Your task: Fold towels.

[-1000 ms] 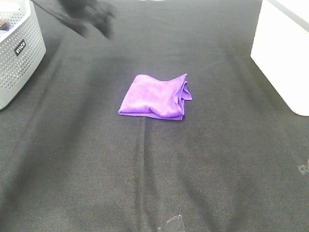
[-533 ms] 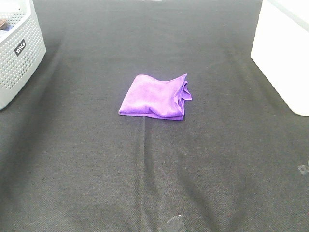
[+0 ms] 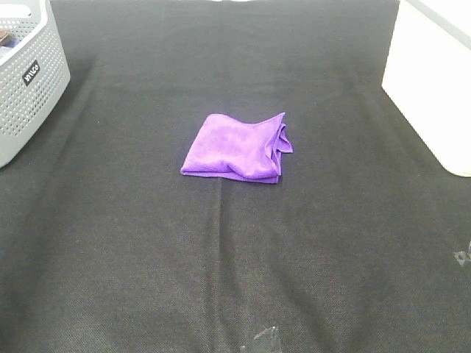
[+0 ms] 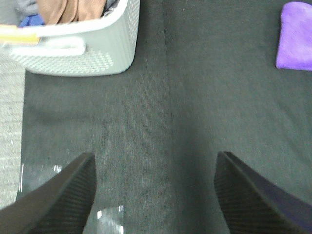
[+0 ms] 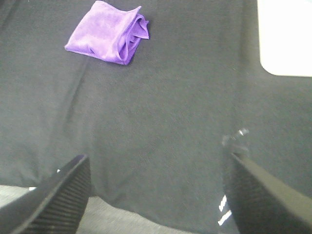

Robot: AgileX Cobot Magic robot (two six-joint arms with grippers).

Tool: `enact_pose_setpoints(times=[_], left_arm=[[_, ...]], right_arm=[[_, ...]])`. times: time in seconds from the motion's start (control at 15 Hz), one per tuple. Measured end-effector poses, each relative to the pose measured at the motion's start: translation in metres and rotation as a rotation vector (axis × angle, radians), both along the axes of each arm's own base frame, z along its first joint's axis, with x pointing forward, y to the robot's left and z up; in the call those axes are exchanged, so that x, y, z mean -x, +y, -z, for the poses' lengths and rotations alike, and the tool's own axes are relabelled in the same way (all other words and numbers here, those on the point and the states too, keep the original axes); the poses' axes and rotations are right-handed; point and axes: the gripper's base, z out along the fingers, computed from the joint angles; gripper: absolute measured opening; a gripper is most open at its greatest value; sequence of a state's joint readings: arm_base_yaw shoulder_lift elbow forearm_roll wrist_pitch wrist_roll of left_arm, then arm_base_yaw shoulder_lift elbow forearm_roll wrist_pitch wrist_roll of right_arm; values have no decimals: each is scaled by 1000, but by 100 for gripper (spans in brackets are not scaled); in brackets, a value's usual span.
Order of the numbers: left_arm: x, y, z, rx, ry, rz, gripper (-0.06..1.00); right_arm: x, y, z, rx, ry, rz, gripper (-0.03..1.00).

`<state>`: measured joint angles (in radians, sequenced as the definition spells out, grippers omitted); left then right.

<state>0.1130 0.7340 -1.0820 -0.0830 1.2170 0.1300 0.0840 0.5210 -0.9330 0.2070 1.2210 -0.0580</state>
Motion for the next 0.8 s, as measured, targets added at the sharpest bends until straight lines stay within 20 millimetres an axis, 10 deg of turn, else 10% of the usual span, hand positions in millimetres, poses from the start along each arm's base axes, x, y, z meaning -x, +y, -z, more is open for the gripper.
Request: enact_pose_setpoints(times=[0.47,0.8], left_arm=[[125,-9,68,-52,-296,54,65],[123,-9,115,-21,-230,35,65]], right_arm=[[62,-11,49,49,-162,38,73],[82,-13,75,74,-241,21,73]])
